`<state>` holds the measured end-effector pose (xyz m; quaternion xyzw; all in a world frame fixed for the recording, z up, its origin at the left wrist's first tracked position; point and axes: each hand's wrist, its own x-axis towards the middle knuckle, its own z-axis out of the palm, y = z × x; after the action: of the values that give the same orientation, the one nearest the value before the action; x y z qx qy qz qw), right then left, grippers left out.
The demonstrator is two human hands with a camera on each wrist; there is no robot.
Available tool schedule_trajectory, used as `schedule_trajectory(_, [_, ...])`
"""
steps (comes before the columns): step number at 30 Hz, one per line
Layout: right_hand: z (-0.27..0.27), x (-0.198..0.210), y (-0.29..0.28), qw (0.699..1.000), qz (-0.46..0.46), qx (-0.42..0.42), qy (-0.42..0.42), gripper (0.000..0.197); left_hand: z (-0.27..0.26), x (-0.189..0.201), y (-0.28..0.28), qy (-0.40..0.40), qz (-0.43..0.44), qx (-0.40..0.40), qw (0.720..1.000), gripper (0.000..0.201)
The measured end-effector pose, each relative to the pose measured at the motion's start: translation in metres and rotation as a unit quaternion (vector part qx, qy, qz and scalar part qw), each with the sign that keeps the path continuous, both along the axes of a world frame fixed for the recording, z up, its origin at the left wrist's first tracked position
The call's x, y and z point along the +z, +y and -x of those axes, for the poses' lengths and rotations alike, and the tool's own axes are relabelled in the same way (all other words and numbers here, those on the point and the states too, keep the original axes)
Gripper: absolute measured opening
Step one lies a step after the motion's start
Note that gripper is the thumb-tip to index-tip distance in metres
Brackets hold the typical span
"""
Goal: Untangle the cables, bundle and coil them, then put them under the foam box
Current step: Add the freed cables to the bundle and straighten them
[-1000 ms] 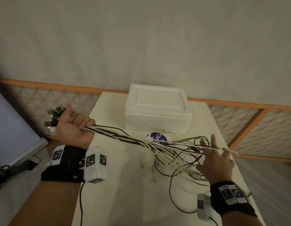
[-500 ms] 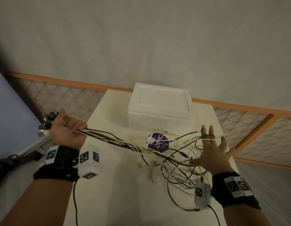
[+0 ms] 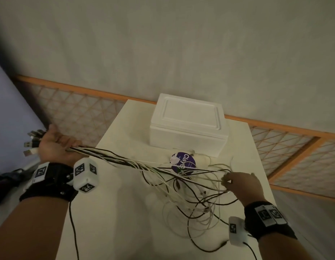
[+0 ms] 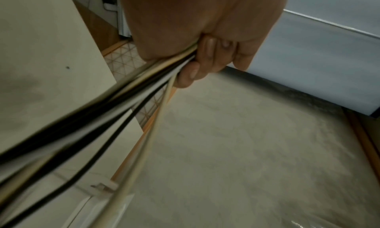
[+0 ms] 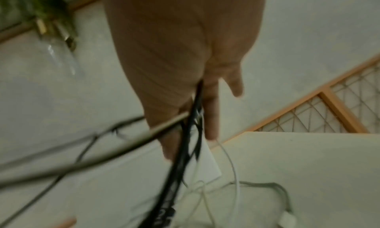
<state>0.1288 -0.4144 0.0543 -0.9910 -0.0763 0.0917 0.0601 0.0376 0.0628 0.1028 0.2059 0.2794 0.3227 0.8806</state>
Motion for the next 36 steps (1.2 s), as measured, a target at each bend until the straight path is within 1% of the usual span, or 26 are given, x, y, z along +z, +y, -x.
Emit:
schedule_trajectory(1, [0.002, -0.004, 0.0, 0.999, 0.024, 0.015, -0.026, 0.053, 0.001, 0.001, 0.0, 0.002, 0.004, 0.0, 1.0, 0.057])
schedule_trajectory(3, [0.005, -0.008, 0.004, 0.998, 0.053, 0.037, -0.015, 0.106, 0.003, 0.0, 0.001, 0.007, 0.004, 0.007, 1.0, 0.056])
schedule_trajectory(4, [0.006, -0.01, 0.004, 0.998, 0.052, 0.043, 0.008, 0.12, 0.003, 0.0, 0.003, 0.007, 0.0, 0.006, 1.0, 0.056])
schedule_trajectory(5, [0.006, -0.012, 0.003, 0.997, 0.049, 0.047, 0.04, 0.123, 0.004, -0.001, 0.005, 0.009, -0.002, 0.007, 1.0, 0.056])
schedule_trajectory(6, [0.005, -0.011, 0.0, 0.996, 0.036, 0.045, 0.073, 0.111, 0.004, -0.001, 0.008, 0.008, 0.003, 0.012, 1.0, 0.054])
schedule_trajectory(7, [0.001, -0.008, -0.003, 0.995, 0.016, 0.028, 0.092, 0.087, 0.005, -0.001, 0.01, 0.01, 0.004, 0.019, 1.0, 0.052])
schedule_trajectory(8, [-0.001, -0.005, -0.006, 0.996, 0.01, 0.004, 0.088, 0.06, 0.005, -0.001, 0.011, 0.017, 0.0, 0.022, 1.0, 0.051])
schedule_trajectory(9, [-0.002, -0.003, -0.008, 0.998, 0.025, -0.011, 0.06, 0.042, 0.005, -0.001, 0.013, 0.019, -0.002, 0.023, 1.0, 0.051])
schedule_trajectory(10, [-0.001, -0.002, -0.008, 0.998, 0.051, -0.015, 0.025, 0.04, 0.004, 0.0, 0.011, 0.019, -0.012, 0.022, 1.0, 0.052])
schedule_trajectory(11, [0.0, -0.003, -0.008, 0.997, 0.08, -0.012, 0.005, 0.05, 0.0, -0.005, 0.011, 0.036, -0.023, 0.027, 0.999, 0.052])
schedule_trajectory(13, [0.005, -0.007, -0.004, 0.993, 0.12, 0.012, 0.011, 0.083, -0.006, -0.019, 0.008, 0.082, -0.049, 0.04, 0.995, 0.046])
schedule_trajectory(14, [0.006, -0.006, 0.001, 0.993, 0.112, 0.033, 0.013, 0.094, -0.009, -0.027, 0.004, 0.107, -0.071, 0.034, 0.991, 0.035])
schedule_trajectory(15, [0.007, -0.005, 0.008, 0.994, 0.084, 0.063, 0.015, 0.096, -0.013, -0.035, -0.002, 0.123, -0.092, 0.011, 0.988, 0.03])
schedule_trajectory(16, [0.007, -0.003, 0.017, 0.995, 0.026, 0.094, 0.011, 0.086, -0.016, -0.038, -0.015, 0.134, -0.125, -0.034, 0.982, 0.031])
schedule_trajectory(17, [0.004, 0.0, 0.028, 0.993, -0.045, 0.112, 0.006, 0.069, -0.019, -0.039, -0.036, 0.137, -0.167, -0.082, 0.973, 0.029])
schedule_trajectory(19, [0.003, 0.003, 0.047, 0.982, -0.128, 0.14, -0.011, 0.037, -0.029, -0.04, -0.08, 0.157, -0.257, -0.155, 0.941, 0.031])
schedule_trajectory(21, [0.006, 0.005, 0.057, 0.984, -0.077, 0.145, -0.069, 0.02, -0.031, -0.035, -0.115, 0.15, -0.301, -0.203, 0.92, 0.035])
schedule_trajectory(23, [0.008, 0.004, 0.047, 0.98, 0.006, 0.115, -0.163, 0.012, -0.026, -0.03, -0.122, 0.112, -0.289, -0.204, 0.928, 0.035])
schedule_trajectory(24, [0.01, 0.005, 0.039, 0.973, 0.006, 0.102, -0.208, 0.011, -0.024, -0.028, -0.119, 0.089, -0.255, -0.193, 0.943, 0.033])
schedule_trajectory(26, [0.016, 0.005, 0.031, 0.954, -0.088, 0.095, -0.269, 0.006, -0.017, -0.019, -0.116, 0.022, -0.18, -0.17, 0.969, 0.033])
schedule_trajectory(27, [0.022, 0.006, 0.035, 0.947, -0.144, 0.112, -0.266, 0.002, -0.014, -0.015, -0.118, 0.005, -0.153, -0.153, 0.976, 0.037])
schedule_trajectory(29, [0.037, 0.005, 0.06, 0.947, -0.196, 0.157, -0.202, 0.02, -0.011, -0.009, -0.128, -0.02, -0.095, -0.128, 0.987, 0.043])
schedule_trajectory(31, [0.058, 0.0, 0.096, 0.93, -0.244, 0.229, -0.152, 0.033, -0.011, -0.006, -0.144, -0.031, -0.061, -0.135, 0.988, 0.047])
schedule_trajectory(33, [0.076, -0.005, 0.128, 0.919, -0.251, 0.289, -0.097, 0.055, -0.009, -0.005, -0.161, -0.037, -0.044, -0.152, 0.987, 0.049])
schedule_trajectory(34, [0.081, -0.009, 0.136, 0.926, -0.238, 0.289, -0.052, 0.056, -0.008, -0.004, -0.166, -0.043, -0.041, -0.158, 0.986, 0.049])
schedule_trajectory(36, [0.078, -0.019, 0.131, 0.948, -0.207, 0.239, 0.024, 0.049, -0.003, 0.0, -0.164, -0.052, -0.044, -0.154, 0.986, 0.048])
